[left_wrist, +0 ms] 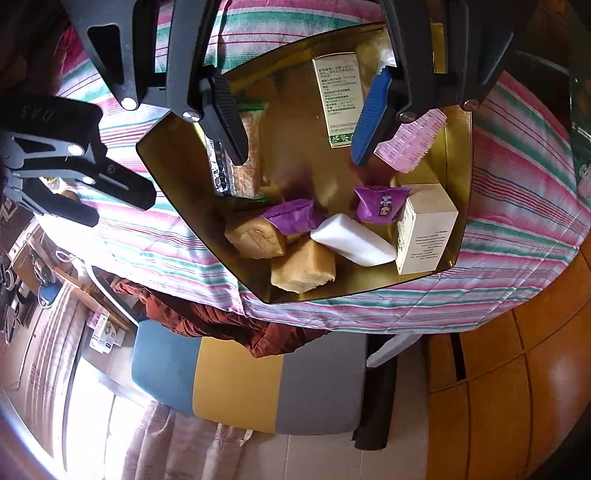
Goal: Organize objects
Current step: 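Move both grippers back from the tray to the pile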
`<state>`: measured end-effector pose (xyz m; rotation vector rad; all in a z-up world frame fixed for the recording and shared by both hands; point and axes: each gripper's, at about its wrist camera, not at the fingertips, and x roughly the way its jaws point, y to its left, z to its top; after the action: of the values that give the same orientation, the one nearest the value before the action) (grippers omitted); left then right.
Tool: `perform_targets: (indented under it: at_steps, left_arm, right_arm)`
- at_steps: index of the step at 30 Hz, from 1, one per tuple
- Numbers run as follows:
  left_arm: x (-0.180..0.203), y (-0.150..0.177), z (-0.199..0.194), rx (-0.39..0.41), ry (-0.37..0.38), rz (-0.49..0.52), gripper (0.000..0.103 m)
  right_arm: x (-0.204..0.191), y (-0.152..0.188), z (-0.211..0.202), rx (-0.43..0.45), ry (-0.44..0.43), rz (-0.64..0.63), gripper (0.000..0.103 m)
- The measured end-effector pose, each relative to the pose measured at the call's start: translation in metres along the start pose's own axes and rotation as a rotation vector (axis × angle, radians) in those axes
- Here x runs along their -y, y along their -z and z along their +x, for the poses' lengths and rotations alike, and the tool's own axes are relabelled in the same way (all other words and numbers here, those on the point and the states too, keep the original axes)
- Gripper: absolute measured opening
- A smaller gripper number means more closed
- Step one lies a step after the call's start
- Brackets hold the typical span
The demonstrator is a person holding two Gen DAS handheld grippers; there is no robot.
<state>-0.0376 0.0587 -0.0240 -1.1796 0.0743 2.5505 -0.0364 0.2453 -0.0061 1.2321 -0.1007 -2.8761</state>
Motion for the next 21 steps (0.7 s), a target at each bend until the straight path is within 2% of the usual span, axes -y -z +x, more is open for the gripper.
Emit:
perform_targets:
  at_steps: [11,21]
  left_arm:
    - [0.007,0.003,0.002,-0.015,0.009,0.023,0.059]
    - [0.017,0.005,0.005,-0.033,0.023,0.054,0.059]
  right_arm:
    - [0.021,0.006,-0.014,0.013,0.079,0.006,0.103]
    - [0.064,0.019,-0.022,0.0,0.145,0.061,0.103]
